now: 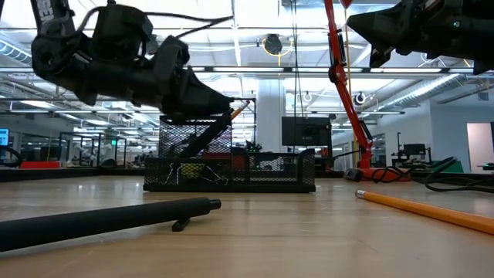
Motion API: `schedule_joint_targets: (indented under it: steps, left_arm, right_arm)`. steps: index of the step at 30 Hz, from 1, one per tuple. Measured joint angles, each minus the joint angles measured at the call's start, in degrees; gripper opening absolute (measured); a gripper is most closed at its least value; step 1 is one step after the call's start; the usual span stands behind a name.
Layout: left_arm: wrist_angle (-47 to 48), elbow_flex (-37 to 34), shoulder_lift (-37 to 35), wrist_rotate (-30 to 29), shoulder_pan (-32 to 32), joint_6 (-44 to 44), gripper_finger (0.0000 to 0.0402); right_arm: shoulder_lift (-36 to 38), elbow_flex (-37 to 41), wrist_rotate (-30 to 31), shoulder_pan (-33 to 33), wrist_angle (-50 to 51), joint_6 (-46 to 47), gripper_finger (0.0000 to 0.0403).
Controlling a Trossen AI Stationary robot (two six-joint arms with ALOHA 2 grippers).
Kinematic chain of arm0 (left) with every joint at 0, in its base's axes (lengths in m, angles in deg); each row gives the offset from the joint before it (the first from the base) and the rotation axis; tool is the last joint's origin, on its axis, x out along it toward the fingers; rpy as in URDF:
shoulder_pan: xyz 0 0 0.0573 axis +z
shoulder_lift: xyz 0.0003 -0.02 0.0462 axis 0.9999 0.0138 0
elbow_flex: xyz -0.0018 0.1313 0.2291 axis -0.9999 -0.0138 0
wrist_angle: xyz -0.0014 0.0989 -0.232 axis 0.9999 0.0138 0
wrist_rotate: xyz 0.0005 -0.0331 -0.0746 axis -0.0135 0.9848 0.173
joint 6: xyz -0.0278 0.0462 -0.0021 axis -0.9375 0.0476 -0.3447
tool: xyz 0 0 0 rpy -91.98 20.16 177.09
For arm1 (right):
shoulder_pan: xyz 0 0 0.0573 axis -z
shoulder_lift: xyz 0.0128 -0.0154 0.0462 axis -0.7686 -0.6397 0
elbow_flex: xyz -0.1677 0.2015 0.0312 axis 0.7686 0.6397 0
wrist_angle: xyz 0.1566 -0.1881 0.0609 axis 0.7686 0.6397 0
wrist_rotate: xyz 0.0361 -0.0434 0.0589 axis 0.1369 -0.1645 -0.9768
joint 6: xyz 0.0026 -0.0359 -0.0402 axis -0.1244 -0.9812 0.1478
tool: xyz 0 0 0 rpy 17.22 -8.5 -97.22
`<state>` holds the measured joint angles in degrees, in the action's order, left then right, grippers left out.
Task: Pick and place office supplies into organizer
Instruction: Put the black pen into the mesh desk organizer
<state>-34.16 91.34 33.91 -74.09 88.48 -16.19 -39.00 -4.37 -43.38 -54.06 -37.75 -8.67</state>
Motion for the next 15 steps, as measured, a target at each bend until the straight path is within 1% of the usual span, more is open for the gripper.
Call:
schedule_joint_targets:
  steps: [2, 4, 6, 9, 12, 13, 15]
  left_arm:
    - [3.9, 1.1, -3.1, -0.8, -1.1, 1.0, 0.0121]
    - [11.3, 2.6, -7.4, -4.0, -2.6, 0.9, 0.0119]
    - [22.2, 5.9, -11.4, -8.2, -4.4, -0.5, 0.0118]
    - [44.9, 13.9, -16.2, -13.8, -8.0, -4.3, 0.0118]
    - [68.1, 23.3, -16.8, -19.7, -13.8, -12.5, 0.0118]
    - [74.3, 26.2, -16.1, -21.0, -16.0, -16.3, 0.0118]
    - [83.3, 31.3, -13.5, -21.2, -20.0, -25.7, 0.0118]
  right_arm:
    - [0.0, 0.0, 0.0, 0.0, 0.0, 0.0, 0.0004]
    - [0.0, 0.0, 0.0, 0.0, 0.0, 0.0, 0.0004]
    - [0.0, 0.0, 0.0, 0.0, 0.0, 0.0, 0.0004]
    - [0.0, 0.0, 0.0, 0.0, 0.0, -0.1, 0.0004]
    - [0.0, 0.0, 0.0, 0.0, 0.0, 0.2, 0.0004]
    - [0.0, 0.0, 0.0, 0.0, 0.1, 0.2, 0.0004]
    - [0.0, 0.0, 0.0, 0.0, 0.1, 0.2, 0.0004]
